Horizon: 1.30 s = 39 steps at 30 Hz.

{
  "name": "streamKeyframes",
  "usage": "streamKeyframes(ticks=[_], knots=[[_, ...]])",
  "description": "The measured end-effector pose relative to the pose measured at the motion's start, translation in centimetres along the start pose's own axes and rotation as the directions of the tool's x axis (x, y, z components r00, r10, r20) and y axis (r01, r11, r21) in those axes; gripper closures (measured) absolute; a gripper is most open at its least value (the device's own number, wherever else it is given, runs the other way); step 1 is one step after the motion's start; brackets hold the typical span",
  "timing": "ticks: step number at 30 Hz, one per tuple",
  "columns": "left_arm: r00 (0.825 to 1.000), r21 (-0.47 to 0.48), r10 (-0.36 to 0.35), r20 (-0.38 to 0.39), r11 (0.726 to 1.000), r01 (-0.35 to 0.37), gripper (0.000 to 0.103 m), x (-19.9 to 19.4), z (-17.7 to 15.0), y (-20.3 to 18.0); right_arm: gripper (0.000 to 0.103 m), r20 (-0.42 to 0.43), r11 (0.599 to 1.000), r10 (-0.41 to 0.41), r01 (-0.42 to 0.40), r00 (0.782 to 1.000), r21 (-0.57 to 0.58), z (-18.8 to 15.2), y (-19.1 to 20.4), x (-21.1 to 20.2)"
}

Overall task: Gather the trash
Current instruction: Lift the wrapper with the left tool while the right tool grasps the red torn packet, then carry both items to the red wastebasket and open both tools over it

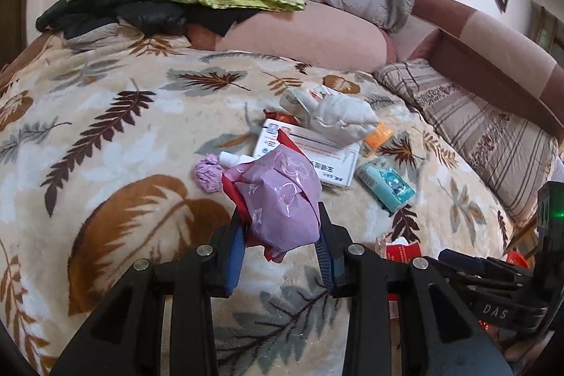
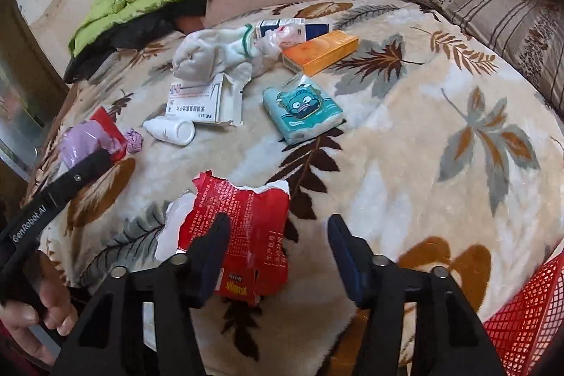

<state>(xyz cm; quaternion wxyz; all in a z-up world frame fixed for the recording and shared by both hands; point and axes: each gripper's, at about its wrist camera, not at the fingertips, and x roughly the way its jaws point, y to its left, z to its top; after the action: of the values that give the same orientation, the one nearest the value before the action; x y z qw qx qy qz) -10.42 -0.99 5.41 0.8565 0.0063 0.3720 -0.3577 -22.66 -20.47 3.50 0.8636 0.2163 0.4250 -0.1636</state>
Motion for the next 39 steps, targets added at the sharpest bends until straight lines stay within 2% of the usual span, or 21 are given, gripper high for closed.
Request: streamKeyframes(ticks=[2, 4, 6, 9, 13, 18, 22, 28, 33, 37, 39], knots=[[1.0, 0.035, -0.009, 0.007, 0.999, 0.009, 0.069, 0.0, -0.1, -0.8, 0.046, -0.021, 1.0, -0.004, 0.004, 1.0, -0.01, -0.2, 0.2, 0.6], [1.0, 0.058, -0.014, 0.006, 0.998, 0.013, 0.069, 0.2, -0.2, -1.3, 0.063, -0.05, 0.999, 0.005, -0.006, 0.999, -0.034, -0.3, 0.7, 1.4], [1.0, 0.08, -0.016, 0.001, 0.997, 0.016, 0.069, 0.4, -0.4, -1.9, 0.075, -0.082, 0.997, 0.046, -0.05, 0.996, -0.053, -0.4, 1.5, 2.4], [1.0, 0.099, -0.009, 0.012, 0.995, 0.008, 0.069, 0.3, -0.4, -2.1, 0.084, -0.019, 0.994, 0.088, -0.089, 0.996, -0.067, -0.4, 2.4, 1.7], [1.0, 0.11, -0.009, 0.012, 0.994, 0.008, 0.069, 0.3, -0.5, -2.2, 0.086, 0.085, 0.997, 0.069, -0.065, 0.994, -0.049, 0.2, 2.2, 0.3], [1.0, 0.144, -0.025, 0.007, 0.989, 0.024, 0.069, 0.5, -0.6, -3.1, 0.086, 0.198, 1.0, -0.004, 0.01, 0.98, -0.028, 1.0, 1.5, -1.8], [0.997, 0.195, -0.073, -0.01, 0.978, 0.073, 0.069, 0.7, -0.6, -5.2, 0.086, 0.242, 0.999, -0.02, 0.012, 0.97, 0.036, 1.3, -0.3, -3.8], [0.984, 0.291, -0.174, -0.047, 0.939, 0.18, 0.069, 0.2, -0.7, -10.8, 0.086, 0.313, 0.985, -0.027, -0.028, 0.949, 0.172, 0.6, -4.9, -8.7], [0.962, 0.389, -0.266, -0.063, 0.881, 0.269, 0.069, -1.4, -0.4, -17.2, 0.086, 0.368, 0.967, -0.157, 0.066, 0.917, 0.248, -1.2, -9.7, -14.8], [0.935, 0.443, -0.34, -0.098, 0.827, 0.347, 0.069, -2.5, -0.5, -22.4, 0.086, 0.375, 0.931, -0.269, 0.139, 0.887, 0.338, -4.0, -14.3, -19.3], [0.916, 0.46, -0.379, -0.133, 0.795, 0.396, 0.068, -2.9, -0.9, -25.2, 0.086, 0.361, 0.905, -0.326, 0.177, 0.874, 0.388, -5.8, -16.7, -21.1]])
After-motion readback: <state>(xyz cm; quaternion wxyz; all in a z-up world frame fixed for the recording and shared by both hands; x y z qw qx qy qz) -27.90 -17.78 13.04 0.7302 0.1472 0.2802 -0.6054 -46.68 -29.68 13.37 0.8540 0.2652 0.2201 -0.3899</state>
